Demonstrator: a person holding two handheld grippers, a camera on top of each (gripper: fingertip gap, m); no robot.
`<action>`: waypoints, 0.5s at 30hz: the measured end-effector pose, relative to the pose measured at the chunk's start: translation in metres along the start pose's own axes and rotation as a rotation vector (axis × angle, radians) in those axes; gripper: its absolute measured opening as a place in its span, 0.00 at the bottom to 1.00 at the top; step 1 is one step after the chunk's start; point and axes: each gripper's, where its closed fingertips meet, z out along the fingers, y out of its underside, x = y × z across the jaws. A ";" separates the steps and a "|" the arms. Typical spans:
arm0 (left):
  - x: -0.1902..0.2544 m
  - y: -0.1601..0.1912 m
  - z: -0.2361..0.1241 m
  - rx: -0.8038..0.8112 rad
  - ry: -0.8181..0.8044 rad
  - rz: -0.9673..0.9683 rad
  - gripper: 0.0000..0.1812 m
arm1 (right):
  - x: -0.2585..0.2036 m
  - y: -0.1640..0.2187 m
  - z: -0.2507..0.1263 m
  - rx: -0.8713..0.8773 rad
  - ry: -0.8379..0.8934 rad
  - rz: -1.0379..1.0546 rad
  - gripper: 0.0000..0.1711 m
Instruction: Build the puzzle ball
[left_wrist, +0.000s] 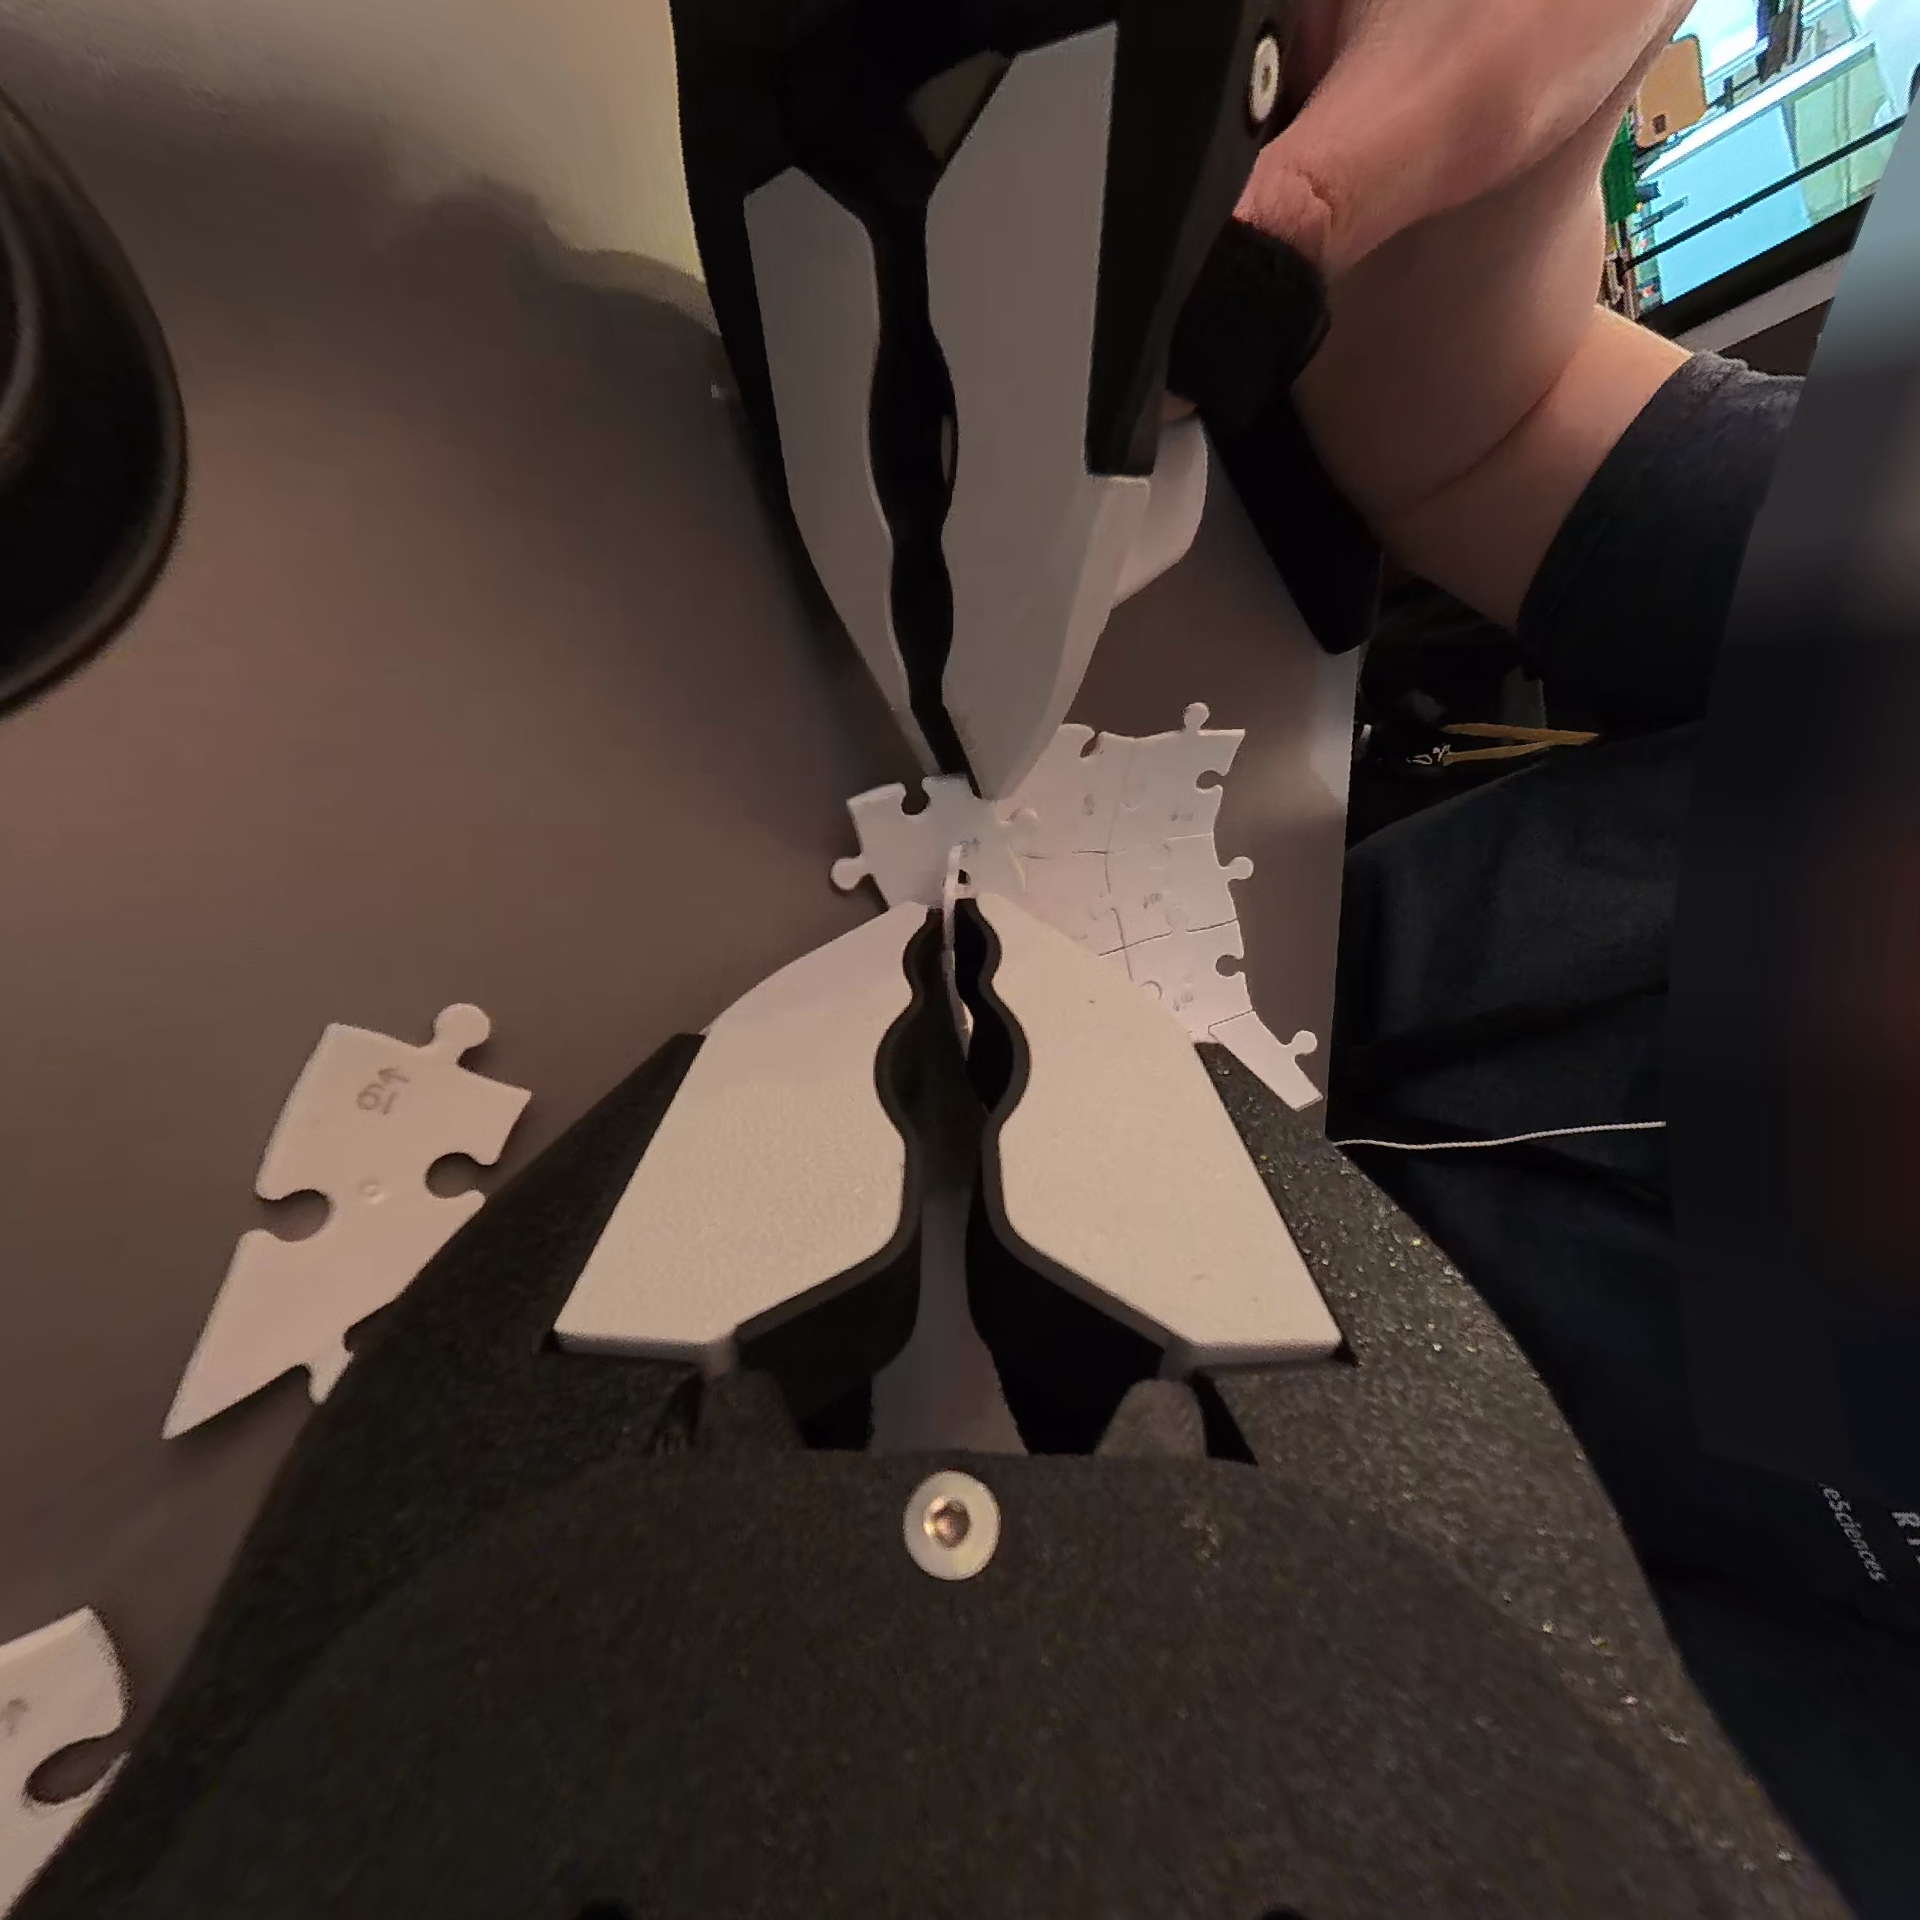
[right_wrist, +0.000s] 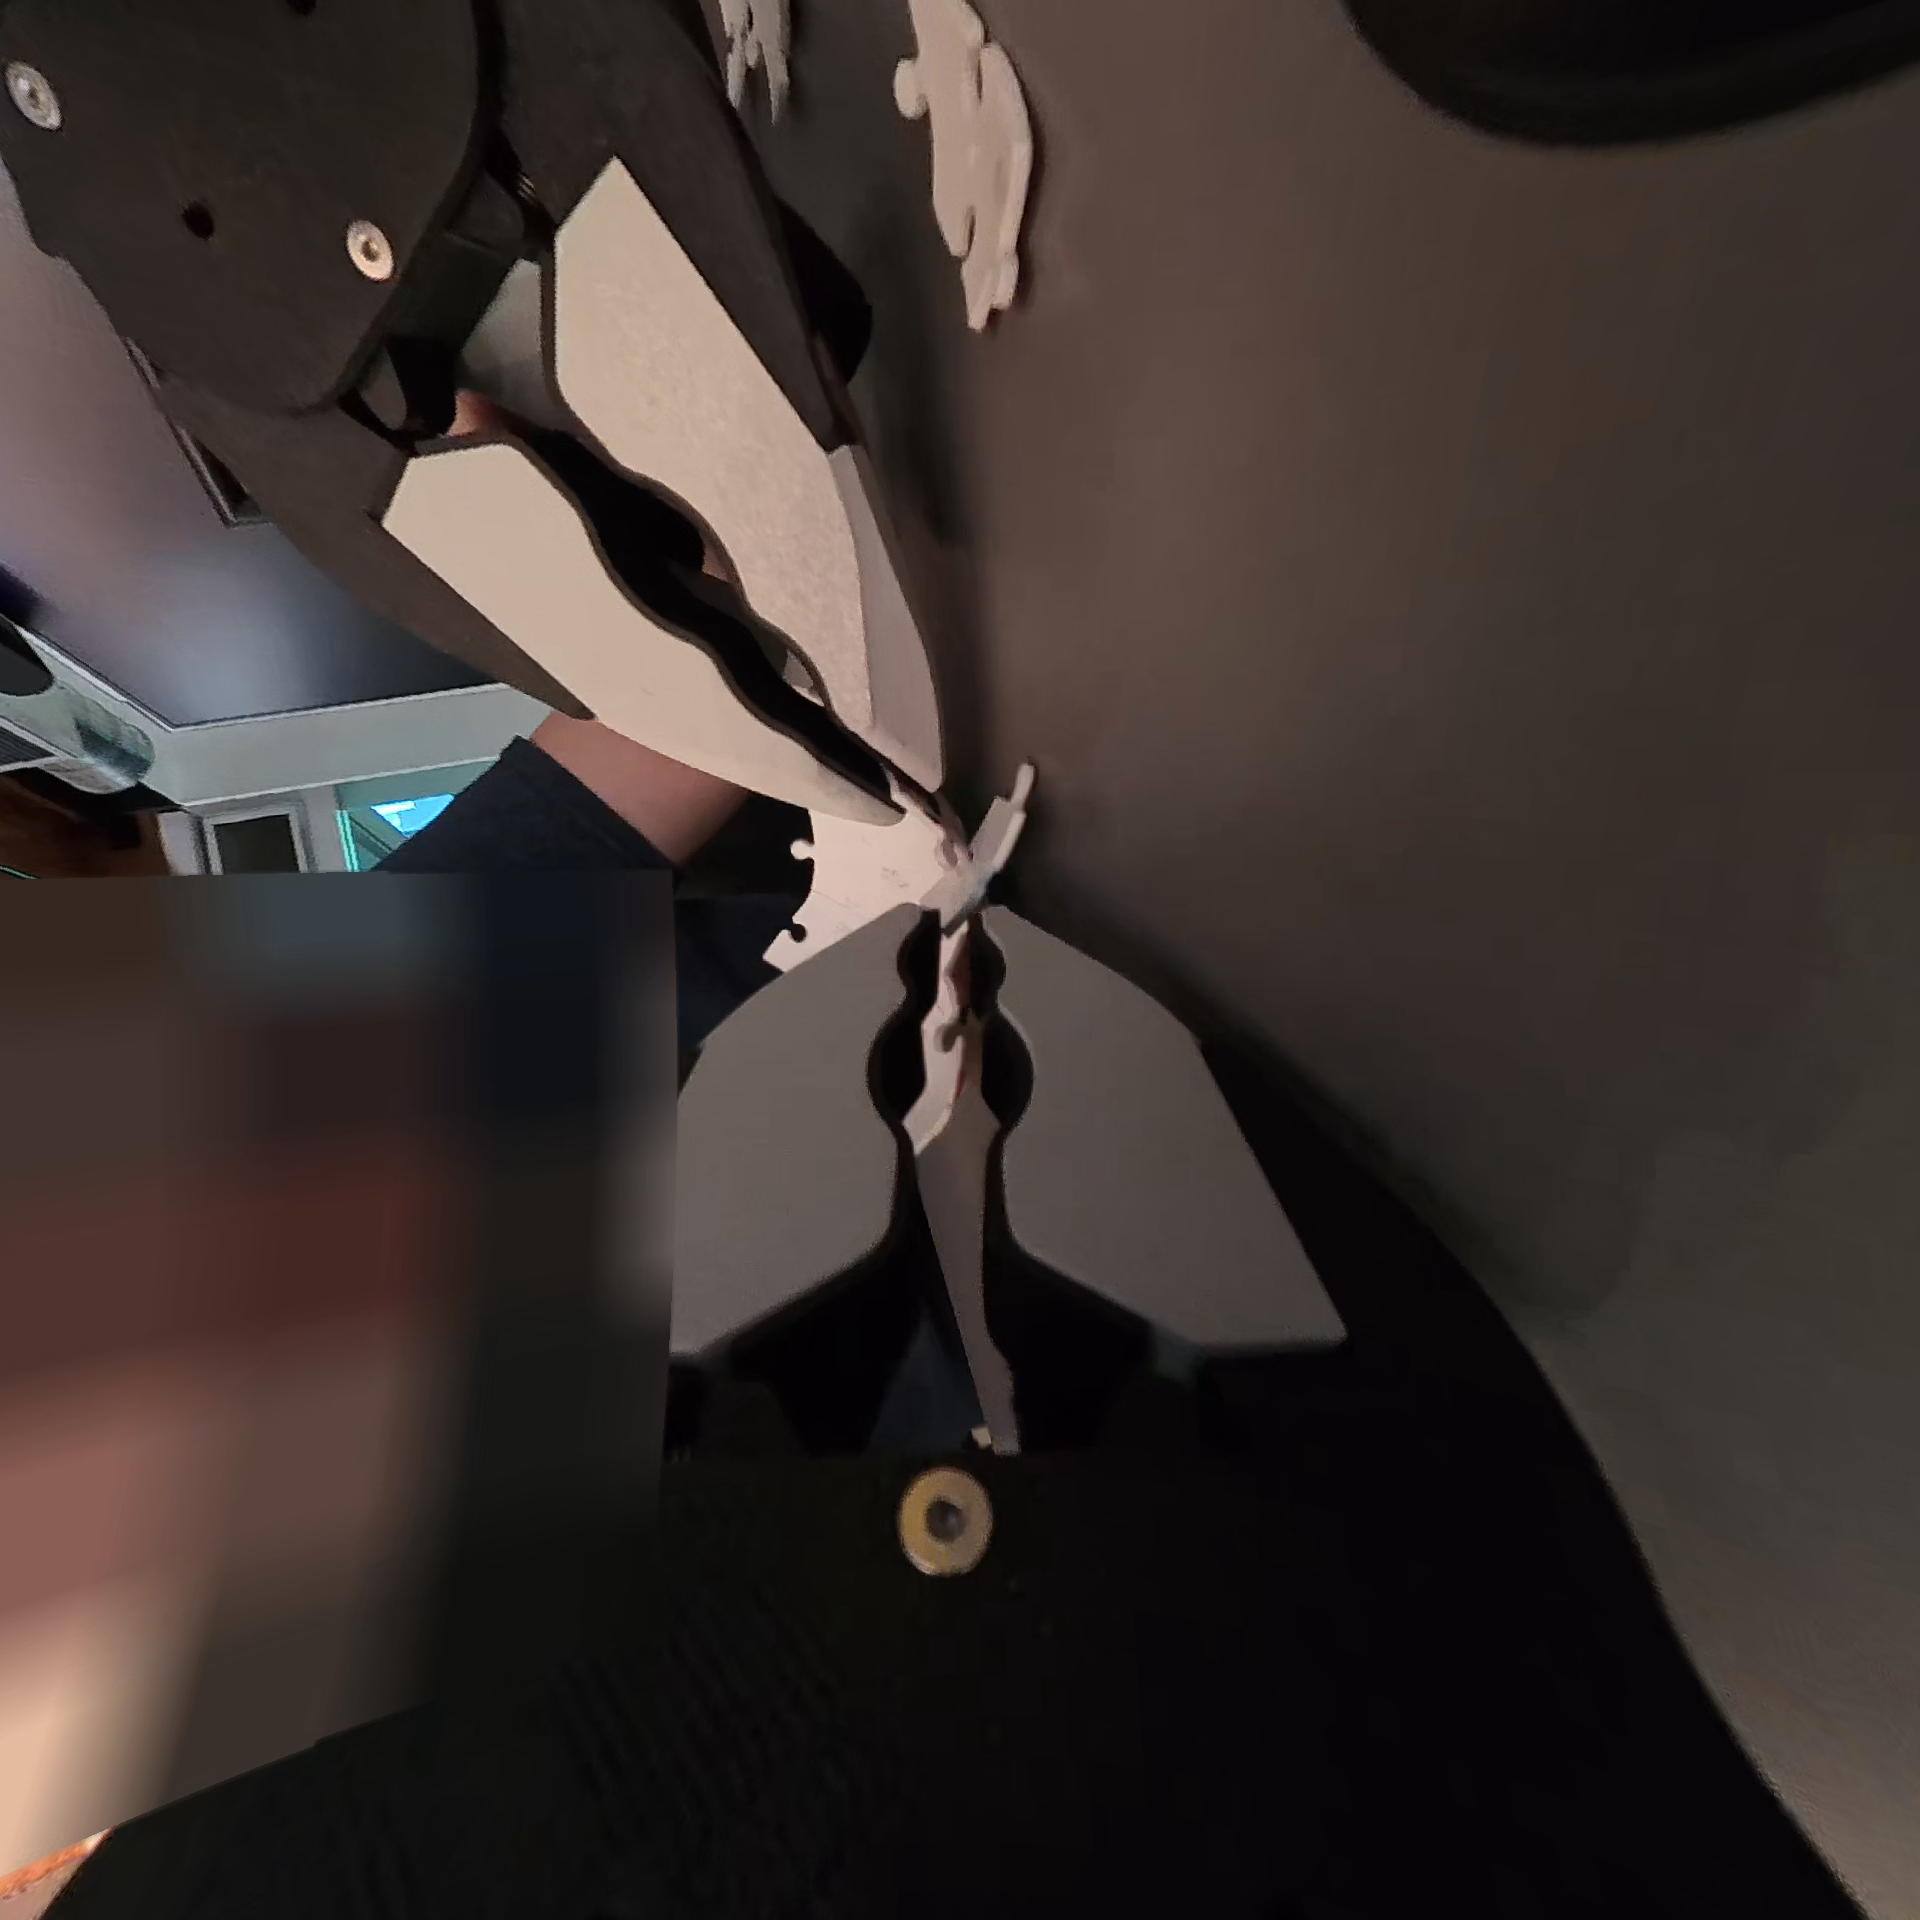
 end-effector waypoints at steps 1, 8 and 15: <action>0.000 0.000 0.000 -0.002 0.000 0.001 0.01 | 0.000 0.001 0.000 -0.005 0.002 -0.001 0.03; 0.002 0.002 0.003 -0.023 -0.014 0.027 0.01 | 0.000 0.000 -0.003 -0.005 -0.013 0.008 0.03; 0.004 0.003 0.005 -0.042 -0.019 0.051 0.01 | -0.002 -0.002 -0.006 0.009 0.004 -0.020 0.03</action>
